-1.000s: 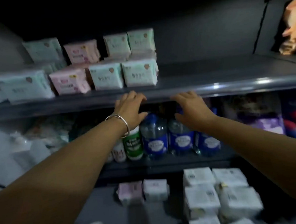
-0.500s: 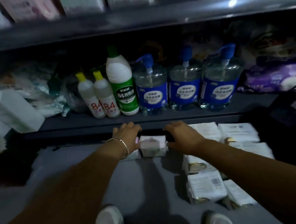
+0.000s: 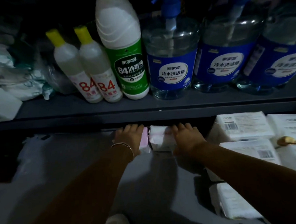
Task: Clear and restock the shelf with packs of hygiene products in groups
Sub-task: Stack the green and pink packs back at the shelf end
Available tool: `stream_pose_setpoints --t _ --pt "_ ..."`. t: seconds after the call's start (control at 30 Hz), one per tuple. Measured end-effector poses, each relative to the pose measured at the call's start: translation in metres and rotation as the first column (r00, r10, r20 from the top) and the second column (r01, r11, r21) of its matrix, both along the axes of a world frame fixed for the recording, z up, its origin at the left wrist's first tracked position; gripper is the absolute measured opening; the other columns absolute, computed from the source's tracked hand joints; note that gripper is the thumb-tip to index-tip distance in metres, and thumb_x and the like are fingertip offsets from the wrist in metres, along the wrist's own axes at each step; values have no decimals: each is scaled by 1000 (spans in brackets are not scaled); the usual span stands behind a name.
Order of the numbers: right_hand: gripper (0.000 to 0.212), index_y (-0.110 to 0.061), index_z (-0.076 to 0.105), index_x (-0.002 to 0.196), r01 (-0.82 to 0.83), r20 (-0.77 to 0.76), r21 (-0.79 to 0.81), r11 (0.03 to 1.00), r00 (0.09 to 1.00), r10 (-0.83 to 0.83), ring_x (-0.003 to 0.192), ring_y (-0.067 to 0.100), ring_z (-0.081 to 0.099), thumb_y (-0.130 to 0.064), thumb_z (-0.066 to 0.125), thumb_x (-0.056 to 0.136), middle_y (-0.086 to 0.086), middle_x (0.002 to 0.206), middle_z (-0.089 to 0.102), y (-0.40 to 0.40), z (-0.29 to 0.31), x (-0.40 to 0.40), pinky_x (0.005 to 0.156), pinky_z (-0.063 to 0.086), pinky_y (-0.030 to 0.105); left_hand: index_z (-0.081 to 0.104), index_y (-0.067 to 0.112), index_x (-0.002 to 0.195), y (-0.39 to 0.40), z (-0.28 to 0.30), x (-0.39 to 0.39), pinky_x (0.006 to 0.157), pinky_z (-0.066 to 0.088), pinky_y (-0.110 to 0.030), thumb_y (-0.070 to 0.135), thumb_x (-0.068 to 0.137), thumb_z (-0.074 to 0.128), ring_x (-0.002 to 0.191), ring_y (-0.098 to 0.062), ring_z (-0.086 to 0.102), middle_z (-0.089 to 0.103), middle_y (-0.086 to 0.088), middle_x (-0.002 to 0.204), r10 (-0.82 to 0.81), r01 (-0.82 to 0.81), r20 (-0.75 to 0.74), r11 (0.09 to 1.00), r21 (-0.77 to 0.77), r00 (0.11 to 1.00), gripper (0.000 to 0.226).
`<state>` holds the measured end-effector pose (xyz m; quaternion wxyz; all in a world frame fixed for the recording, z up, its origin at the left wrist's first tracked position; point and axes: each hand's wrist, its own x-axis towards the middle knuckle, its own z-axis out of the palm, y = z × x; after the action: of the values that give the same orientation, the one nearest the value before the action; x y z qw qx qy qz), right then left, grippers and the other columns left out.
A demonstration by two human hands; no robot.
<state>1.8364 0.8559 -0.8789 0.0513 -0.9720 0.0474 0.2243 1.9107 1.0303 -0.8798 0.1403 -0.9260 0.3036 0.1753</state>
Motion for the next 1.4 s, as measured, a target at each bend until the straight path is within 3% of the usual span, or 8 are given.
stream_pose_setpoints --t 0.17,0.37,0.5,0.7,0.87,1.07,1.23,1.4 --pt "64 -12 29 139 86 29 -58 995 996 -84 124 32 37 -27 62 86 13 137 37 6 -21 14 100 36 43 7 19 150 -10 -21 5 113 22 -42 25 81 68 135 -26 28 28 -5 149 -32 31 40 999 25 999 92" --pt "55 -8 35 131 154 -16 134 979 988 -154 128 34 35 -16 63 84 14 135 39 8 -28 22 102 40 42 14 18 147 -10 -29 9 104 32 -42 20 78 70 127 -29 33 32 -8 140 -105 101 66 993 64 992 89" --pt "65 -12 36 132 123 -28 227 966 992 -120 127 32 37 -21 70 77 12 134 40 6 -6 12 101 41 39 27 17 139 -8 -3 13 103 36 -38 30 69 77 126 -26 35 34 -7 138 -100 107 -86 991 80 991 87" --pt "71 -16 40 131 32 97 285 958 993 -62 122 24 41 -34 76 73 7 131 44 3 76 -9 103 41 37 31 8 133 -4 73 7 95 42 -31 20 68 76 119 -26 42 44 -10 130 -30 62 -279 992 108 960 79" --pt "69 -13 43 129 11 240 317 948 966 -92 118 24 46 -29 77 72 6 126 46 -12 169 -33 99 44 35 36 20 128 -4 160 -3 91 50 -36 24 59 79 105 -21 54 53 -2 123 18 -27 -284 999 -28 959 81" --pt "52 -8 48 111 88 425 301 950 879 -216 96 24 51 -23 76 70 10 115 52 -37 255 -65 72 40 28 49 23 121 -5 270 -27 84 56 -38 14 62 76 100 -23 61 60 -3 113 104 -195 -358 953 -230 928 66" --pt "49 -6 48 109 118 543 300 947 795 -271 101 28 53 -21 75 71 13 112 53 -47 315 -81 78 46 33 54 36 94 2 348 -44 80 57 -47 25 39 78 95 -25 66 65 -3 102 108 -268 -355 858 -439 928 61" --pt "55 -8 48 114 136 612 372 918 707 -353 102 26 53 -18 77 69 11 115 53 -49 364 -80 84 50 38 53 36 105 10 409 -50 85 55 -48 26 38 82 102 -27 63 63 1 109 64 -319 -397 718 -619 915 74"
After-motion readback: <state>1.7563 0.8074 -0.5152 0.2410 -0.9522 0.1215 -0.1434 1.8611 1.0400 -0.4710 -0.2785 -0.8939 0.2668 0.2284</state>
